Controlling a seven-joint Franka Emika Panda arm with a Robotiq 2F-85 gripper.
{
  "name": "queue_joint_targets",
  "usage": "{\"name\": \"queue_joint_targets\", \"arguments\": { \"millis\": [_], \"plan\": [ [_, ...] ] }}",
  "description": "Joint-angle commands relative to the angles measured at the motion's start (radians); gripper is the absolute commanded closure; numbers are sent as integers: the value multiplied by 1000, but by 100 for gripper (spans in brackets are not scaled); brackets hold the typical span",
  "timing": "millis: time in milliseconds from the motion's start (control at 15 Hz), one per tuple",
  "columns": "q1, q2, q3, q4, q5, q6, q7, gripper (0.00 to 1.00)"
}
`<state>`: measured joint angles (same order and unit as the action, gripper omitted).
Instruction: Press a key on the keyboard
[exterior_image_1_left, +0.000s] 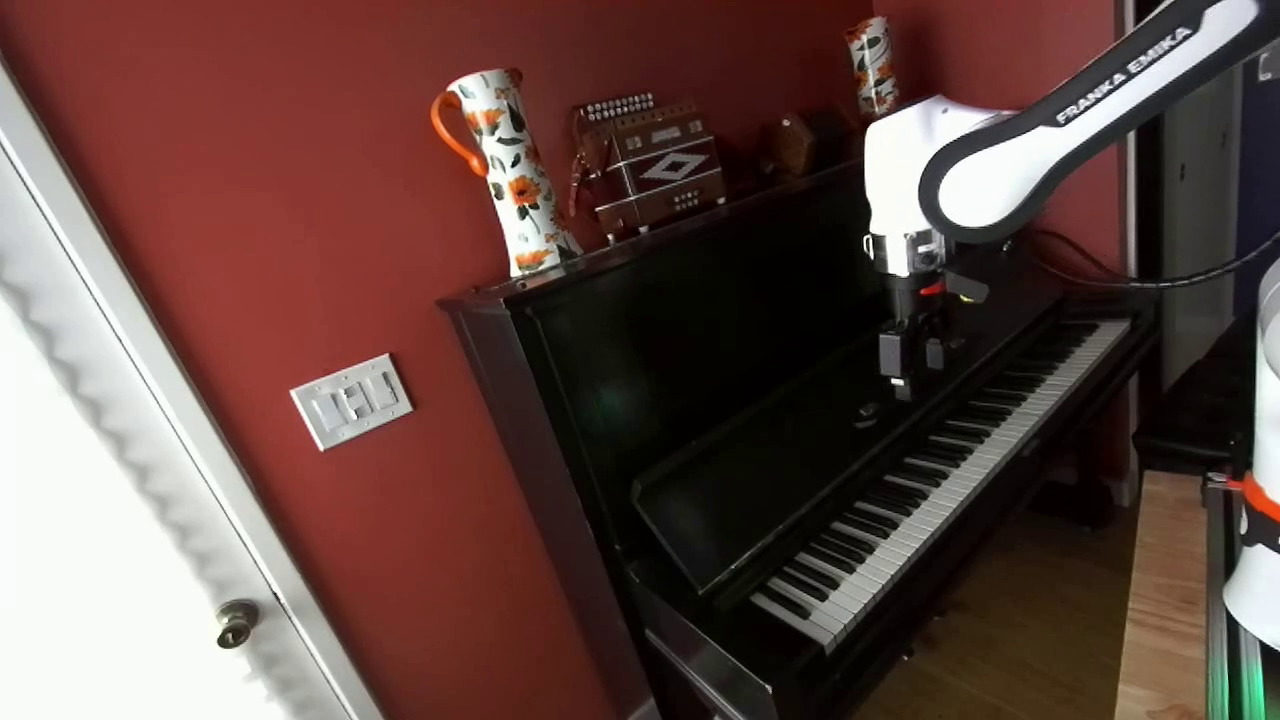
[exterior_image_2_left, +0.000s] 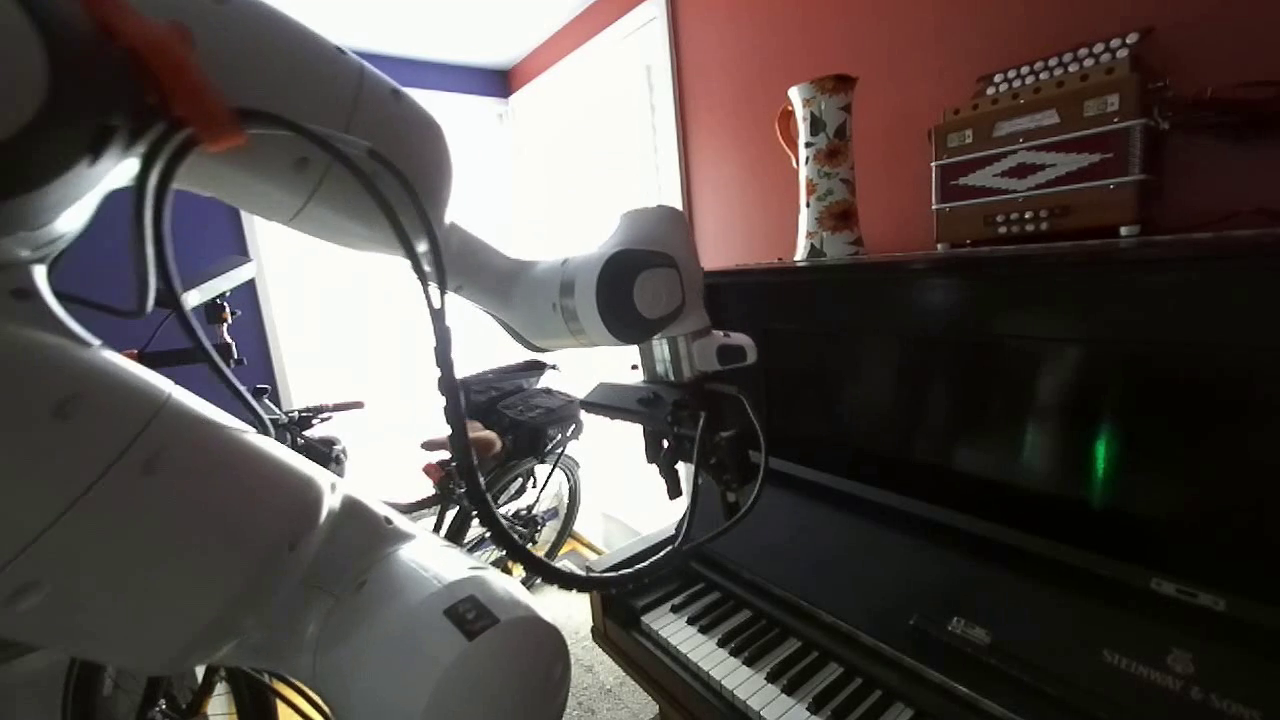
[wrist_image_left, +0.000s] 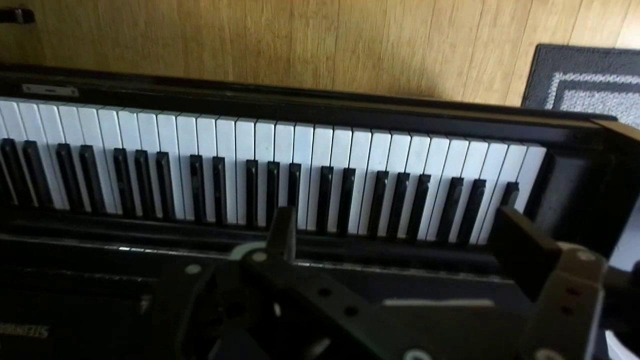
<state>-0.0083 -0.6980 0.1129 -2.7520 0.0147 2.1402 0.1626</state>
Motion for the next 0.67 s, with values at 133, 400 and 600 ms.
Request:
{"name": "queue_joint_targets", "arguments": {
  "millis": [133,400,600],
  "plan": [
    [22,345,-41,57,0,129,-96,0],
    [25,487,-65,81,12,220,-158,27],
    [10,567,-70,96,-30,286,-165,51]
  ]
}}
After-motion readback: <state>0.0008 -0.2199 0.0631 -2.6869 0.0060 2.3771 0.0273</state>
